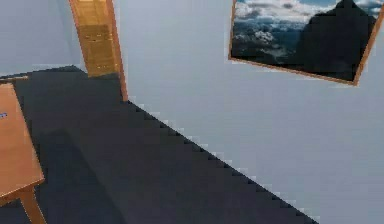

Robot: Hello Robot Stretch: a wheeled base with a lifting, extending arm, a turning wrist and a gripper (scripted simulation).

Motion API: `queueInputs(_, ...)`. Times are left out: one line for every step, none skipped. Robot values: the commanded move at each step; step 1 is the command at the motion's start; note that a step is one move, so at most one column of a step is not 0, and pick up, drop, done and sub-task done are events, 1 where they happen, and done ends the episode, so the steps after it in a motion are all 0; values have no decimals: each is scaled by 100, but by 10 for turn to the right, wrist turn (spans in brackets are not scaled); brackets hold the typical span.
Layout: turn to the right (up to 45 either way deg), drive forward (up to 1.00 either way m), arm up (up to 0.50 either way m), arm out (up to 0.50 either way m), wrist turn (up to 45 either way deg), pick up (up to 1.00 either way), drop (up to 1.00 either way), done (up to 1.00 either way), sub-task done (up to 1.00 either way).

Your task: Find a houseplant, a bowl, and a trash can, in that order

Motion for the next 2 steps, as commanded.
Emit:
queueInputs(0,75,0,0,0,0,0,0,0)
queueInputs(-420,0,0,0,0,0,0,0,0)
